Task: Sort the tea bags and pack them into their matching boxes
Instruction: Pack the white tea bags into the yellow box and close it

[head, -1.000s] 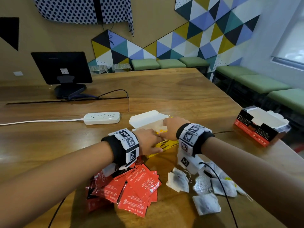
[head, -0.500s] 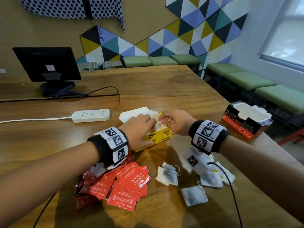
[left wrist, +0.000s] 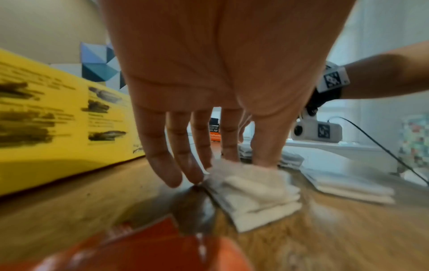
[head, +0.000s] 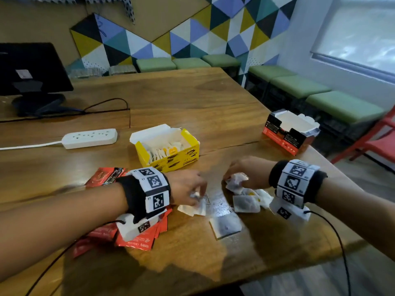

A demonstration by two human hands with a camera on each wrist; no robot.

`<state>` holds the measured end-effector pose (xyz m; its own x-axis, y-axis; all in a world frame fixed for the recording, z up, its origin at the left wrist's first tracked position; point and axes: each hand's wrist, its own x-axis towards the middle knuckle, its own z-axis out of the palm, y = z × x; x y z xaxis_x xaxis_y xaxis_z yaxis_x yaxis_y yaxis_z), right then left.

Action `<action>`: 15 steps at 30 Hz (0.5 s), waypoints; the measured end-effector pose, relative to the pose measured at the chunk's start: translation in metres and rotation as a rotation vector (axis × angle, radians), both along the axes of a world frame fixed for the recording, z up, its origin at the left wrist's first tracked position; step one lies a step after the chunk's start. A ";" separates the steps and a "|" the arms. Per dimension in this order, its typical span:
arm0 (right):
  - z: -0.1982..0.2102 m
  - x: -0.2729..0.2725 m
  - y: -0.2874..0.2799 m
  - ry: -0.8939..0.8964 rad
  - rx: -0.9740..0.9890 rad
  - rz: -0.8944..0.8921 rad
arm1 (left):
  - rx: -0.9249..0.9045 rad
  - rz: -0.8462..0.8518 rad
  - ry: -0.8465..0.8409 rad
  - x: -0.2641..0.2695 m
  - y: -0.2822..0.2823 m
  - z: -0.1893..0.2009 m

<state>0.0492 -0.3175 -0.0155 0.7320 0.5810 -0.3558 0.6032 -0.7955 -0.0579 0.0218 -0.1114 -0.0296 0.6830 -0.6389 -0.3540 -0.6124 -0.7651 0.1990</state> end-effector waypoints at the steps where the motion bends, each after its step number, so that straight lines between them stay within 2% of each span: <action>1: -0.001 0.000 -0.001 -0.003 0.006 0.005 | -0.009 -0.004 0.013 0.001 -0.001 0.001; 5: -0.005 0.004 -0.002 -0.036 0.013 -0.019 | -0.028 -0.017 0.025 0.002 -0.006 0.004; 9: 0.000 0.007 -0.007 -0.034 0.117 -0.124 | -0.060 -0.019 0.027 0.004 -0.006 0.002; 15: 0.014 0.007 -0.021 -0.068 0.243 -0.248 | -0.252 0.115 0.068 0.008 -0.004 0.008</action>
